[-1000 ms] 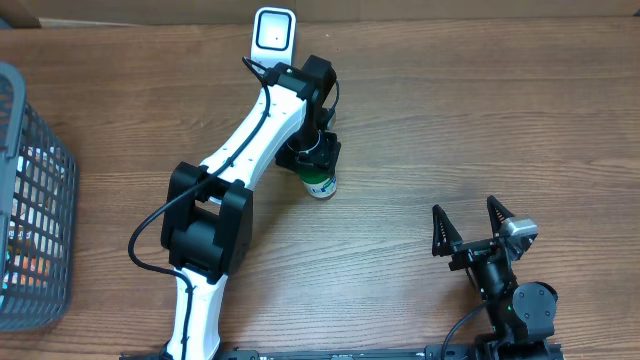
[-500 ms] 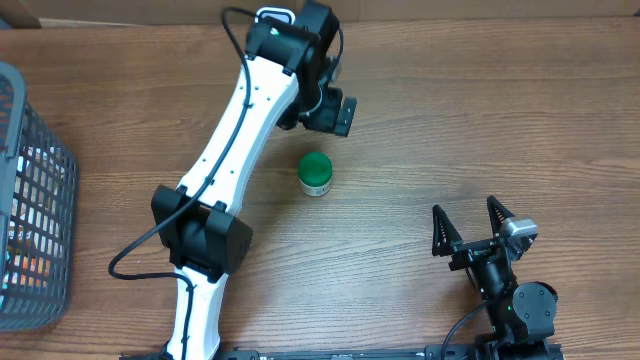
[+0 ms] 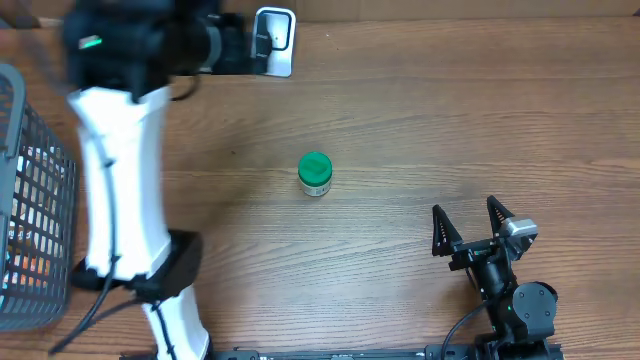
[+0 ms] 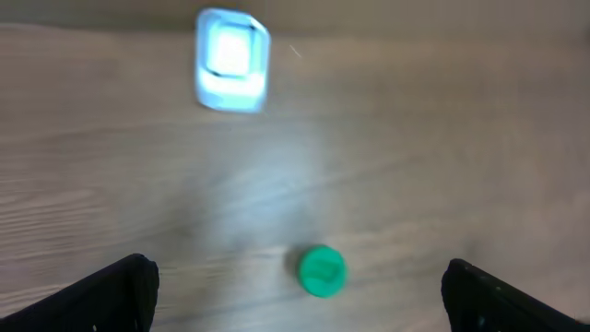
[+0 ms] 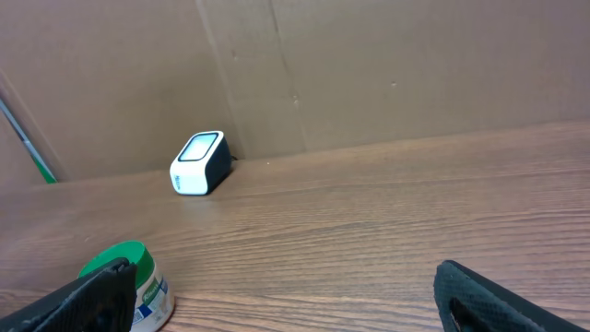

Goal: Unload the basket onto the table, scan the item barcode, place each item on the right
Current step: 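Reach the left gripper back into the basket toward the mint-green packet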

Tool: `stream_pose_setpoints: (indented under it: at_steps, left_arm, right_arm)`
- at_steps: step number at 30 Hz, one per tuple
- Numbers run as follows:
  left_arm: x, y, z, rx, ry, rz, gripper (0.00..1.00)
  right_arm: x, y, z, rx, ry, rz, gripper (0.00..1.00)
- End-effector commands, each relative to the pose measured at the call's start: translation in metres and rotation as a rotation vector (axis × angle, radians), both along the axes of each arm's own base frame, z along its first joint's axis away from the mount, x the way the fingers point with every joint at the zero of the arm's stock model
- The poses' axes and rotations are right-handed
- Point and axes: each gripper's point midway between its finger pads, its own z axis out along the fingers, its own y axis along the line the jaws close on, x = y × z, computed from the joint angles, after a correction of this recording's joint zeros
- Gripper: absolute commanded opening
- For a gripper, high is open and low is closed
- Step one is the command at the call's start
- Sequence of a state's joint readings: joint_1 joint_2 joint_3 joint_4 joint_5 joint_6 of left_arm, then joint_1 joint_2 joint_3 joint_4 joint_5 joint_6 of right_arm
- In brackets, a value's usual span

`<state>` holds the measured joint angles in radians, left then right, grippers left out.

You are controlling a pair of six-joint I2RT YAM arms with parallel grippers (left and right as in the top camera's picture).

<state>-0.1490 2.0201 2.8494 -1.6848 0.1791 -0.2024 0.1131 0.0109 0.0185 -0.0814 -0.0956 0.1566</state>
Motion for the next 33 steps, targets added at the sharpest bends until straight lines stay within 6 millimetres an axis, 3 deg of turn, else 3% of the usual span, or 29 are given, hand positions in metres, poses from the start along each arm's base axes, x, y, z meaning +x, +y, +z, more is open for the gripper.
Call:
stream_pose_setpoints:
  at_steps: [1,4,6,10,17,22,30,33]
  left_arm:
    - [-0.038,0.07,0.062,-0.003,-0.175,0.16,1.0]
    - [-0.057,0.123,0.08,0.002,-0.226,0.32,1.0]
    - [-0.07,0.149,0.088,-0.016,-0.25,0.397,1.0]
    - [-0.085,0.176,0.097,-0.042,-0.278,0.471,0.99]
    - [-0.096,0.215,0.094,-0.054,-0.266,0.618,1.0]
    - [-0.114,0.256,0.091,-0.032,-0.261,0.746,1.0]
    - [-0.158,0.336,0.058,-0.063,-0.152,1.039,1.0]
    - [-0.18,0.377,0.026,-0.103,-0.048,1.178,0.99]
  right_arm:
    - [0.0,-0.001,-0.002,-0.004,-0.003,-0.008,1.0]
    - [0.0,-0.001,-0.002,-0.004,-0.003,-0.008,1.0]
    - [0.0,-0.001,-0.002,-0.004,-0.003,-0.008,1.0]
    - [0.0,-0.001,-0.002,-0.004,-0.003,-0.008,1.0]
    - [0.0,-0.001,-0.002,-0.004,-0.003,-0.008,1.0]
    - [0.0,-0.001,-0.002,-0.004,-0.003,-0.008,1.0]
    - [0.0,-0.001,-0.002,-0.004,-0.003,-0.008,1.0]
    - [0.0,-0.001,-0.002,-0.004,-0.003,-0.008,1.0]
